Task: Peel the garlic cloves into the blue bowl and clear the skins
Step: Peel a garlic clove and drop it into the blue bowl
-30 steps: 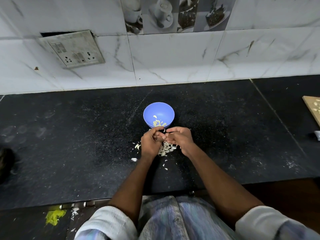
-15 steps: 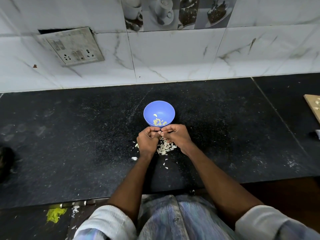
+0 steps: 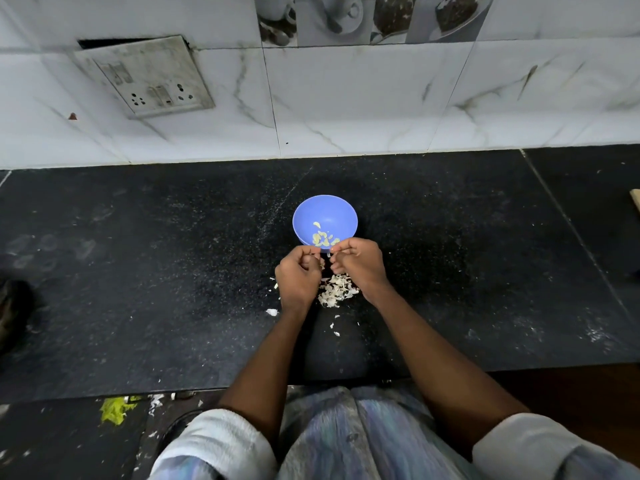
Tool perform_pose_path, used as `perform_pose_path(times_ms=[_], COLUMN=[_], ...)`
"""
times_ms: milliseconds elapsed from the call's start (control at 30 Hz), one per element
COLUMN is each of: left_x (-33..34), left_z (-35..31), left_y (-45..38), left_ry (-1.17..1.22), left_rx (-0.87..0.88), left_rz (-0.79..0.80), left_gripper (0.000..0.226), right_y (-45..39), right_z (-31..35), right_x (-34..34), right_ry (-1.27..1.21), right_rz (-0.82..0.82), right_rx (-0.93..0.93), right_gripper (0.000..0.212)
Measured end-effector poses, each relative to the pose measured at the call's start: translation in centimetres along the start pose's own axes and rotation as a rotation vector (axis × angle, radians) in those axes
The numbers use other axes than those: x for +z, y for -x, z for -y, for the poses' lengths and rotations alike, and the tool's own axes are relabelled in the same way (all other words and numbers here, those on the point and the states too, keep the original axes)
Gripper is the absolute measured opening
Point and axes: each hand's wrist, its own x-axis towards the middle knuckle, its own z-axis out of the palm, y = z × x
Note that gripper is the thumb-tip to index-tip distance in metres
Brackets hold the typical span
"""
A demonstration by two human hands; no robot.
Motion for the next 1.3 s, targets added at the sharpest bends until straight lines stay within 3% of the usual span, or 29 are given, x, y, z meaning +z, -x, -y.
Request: perform_pose_path(times_ms=[133,267,567,967,1300], left_x=[-0.8,-0.8,-0.8,-1.0,-0.2], left_z=[1.0,1.5,1.6,1.8,2.0], left_y=[-0.3,0.3,1.1,0.9,0.7], left_ry=[0.055,0.006,-0.184,-0.161,-0.106], left_rx=[-0.042,-0.098,-0.084,-0.060,0.004], left_rz=[-0.003,0.004,0.101,0.107,0.226], left_gripper=[0.015,0.019,0.035,0.020,0.036], right_y=[-0.4,0.2,0.8,-0.4,-0.1], right_z=[-1.1,-2.5,-2.4,-3.3,-2.9], right_x=[-1.8,-1.6,0.6,-0.5,-1.2], right_ry=[0.256,0.551,0.834,0.549,0.335], right_rz=[-0.027,0.046,0.120,0.018,0.028], right_rx=[-0.098,-0.171,-0.178,-0.169,-0.132], right_gripper=[0.015,0.019,0.019,0.033,0.019])
